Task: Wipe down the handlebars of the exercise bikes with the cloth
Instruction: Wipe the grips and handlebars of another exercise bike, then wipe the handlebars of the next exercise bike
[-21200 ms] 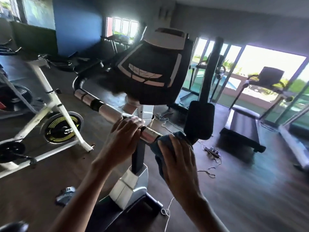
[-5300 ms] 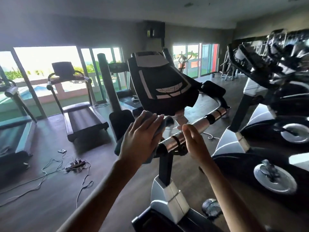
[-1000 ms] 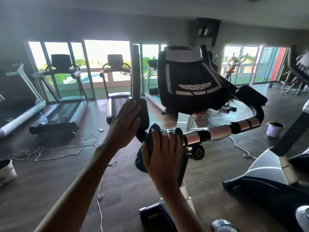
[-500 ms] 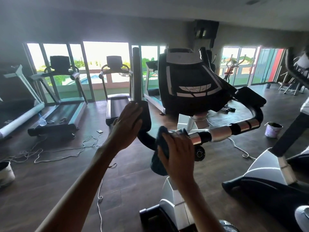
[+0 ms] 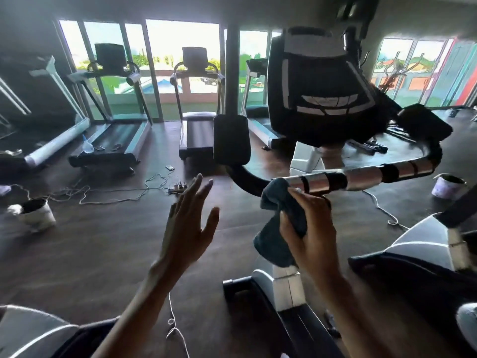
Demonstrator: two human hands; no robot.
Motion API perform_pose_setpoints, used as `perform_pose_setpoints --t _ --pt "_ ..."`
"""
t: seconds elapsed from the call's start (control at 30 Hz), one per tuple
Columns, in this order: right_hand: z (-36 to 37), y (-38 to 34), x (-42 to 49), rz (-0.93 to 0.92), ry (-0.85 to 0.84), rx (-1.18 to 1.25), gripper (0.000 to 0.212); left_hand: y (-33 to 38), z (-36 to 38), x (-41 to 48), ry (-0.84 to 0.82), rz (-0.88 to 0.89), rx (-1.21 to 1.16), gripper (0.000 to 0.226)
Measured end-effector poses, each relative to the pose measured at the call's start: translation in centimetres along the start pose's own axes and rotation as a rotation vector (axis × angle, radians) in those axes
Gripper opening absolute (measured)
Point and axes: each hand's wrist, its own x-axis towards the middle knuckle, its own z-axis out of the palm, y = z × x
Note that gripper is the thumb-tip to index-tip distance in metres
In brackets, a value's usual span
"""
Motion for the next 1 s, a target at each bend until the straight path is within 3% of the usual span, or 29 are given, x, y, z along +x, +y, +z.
perform_pose_setpoints --t 0.2,0.47,0.63,1.0 --pt "3.9 -2.4 -10.6 0.196 -0.338 0.172 0.037 -5.4 0.0 -14.5 -0.262 -0.274 0.149 0.043" --pt "12.9 -1.6 -20.8 0.608 -0.526 0.304 0.03 -10.7 -0.6 -23.4 -0.404 -0.444 0.246 0.025" --pt "19.4 -0.7 -20.4 0.758 -0.57 0.279 0.04 -17.3 -0.8 -22.6 -0.515 -0.564 0.357 0.039" --pt "32.2 0.4 -13.3 0.849 -0.467 0.253 0.038 -30.3 -1.5 -11.9 -0.565 -0.476 0.373 0.05"
